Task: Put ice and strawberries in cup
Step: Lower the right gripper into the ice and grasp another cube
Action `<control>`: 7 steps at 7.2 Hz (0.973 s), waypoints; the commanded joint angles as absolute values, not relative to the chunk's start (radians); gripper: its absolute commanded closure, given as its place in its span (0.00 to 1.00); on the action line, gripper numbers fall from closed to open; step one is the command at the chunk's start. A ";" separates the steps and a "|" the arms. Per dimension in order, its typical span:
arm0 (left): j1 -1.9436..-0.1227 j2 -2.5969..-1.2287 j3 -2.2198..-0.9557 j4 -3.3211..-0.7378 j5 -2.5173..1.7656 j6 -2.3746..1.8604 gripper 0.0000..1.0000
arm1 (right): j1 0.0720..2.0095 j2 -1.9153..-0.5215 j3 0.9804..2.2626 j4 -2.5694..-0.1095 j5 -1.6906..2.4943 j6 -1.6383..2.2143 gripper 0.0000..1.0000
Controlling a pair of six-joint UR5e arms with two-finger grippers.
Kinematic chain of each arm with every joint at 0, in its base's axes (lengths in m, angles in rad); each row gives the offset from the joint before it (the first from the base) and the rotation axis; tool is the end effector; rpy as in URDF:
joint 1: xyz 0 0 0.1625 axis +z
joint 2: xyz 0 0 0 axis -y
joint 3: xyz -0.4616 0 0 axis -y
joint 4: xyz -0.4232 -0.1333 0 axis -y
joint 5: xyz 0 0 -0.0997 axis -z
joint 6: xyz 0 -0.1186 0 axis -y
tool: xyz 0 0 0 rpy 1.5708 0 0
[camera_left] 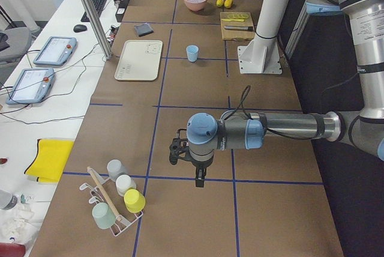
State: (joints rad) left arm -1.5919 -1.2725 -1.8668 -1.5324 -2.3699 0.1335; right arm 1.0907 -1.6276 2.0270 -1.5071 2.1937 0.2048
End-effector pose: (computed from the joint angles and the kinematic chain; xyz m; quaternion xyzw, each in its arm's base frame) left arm -0.0564 -0.3827 0.6914 0.0114 0.3892 0.0438 0.9200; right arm -0.1722 -0.4695 0.5004 0.1056 -0.3543 -0.1968 0.9081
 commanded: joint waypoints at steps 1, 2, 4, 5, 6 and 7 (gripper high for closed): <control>-1.592 -1.269 -1.867 -1.532 -2.370 0.133 0.00 | 1.111 -1.686 2.020 -1.494 2.200 0.144 0.01; -1.591 -1.270 -1.870 -1.532 -2.370 0.133 0.00 | 1.109 -1.683 1.996 -1.490 2.198 0.144 0.01; -1.592 -1.269 -1.871 -1.532 -2.370 0.133 0.00 | 1.108 -1.687 1.927 -1.366 2.197 0.194 0.02; -1.592 -1.269 -1.871 -1.532 -2.370 0.133 0.00 | 1.098 -1.686 1.907 -1.332 2.197 0.212 0.02; -1.592 -1.269 -1.871 -1.532 -2.370 0.133 0.00 | 1.080 -1.686 1.908 -1.328 2.195 0.221 0.02; -1.592 -1.269 -1.873 -1.532 -2.370 0.133 0.00 | 1.053 -1.686 1.908 -1.327 2.191 0.227 0.03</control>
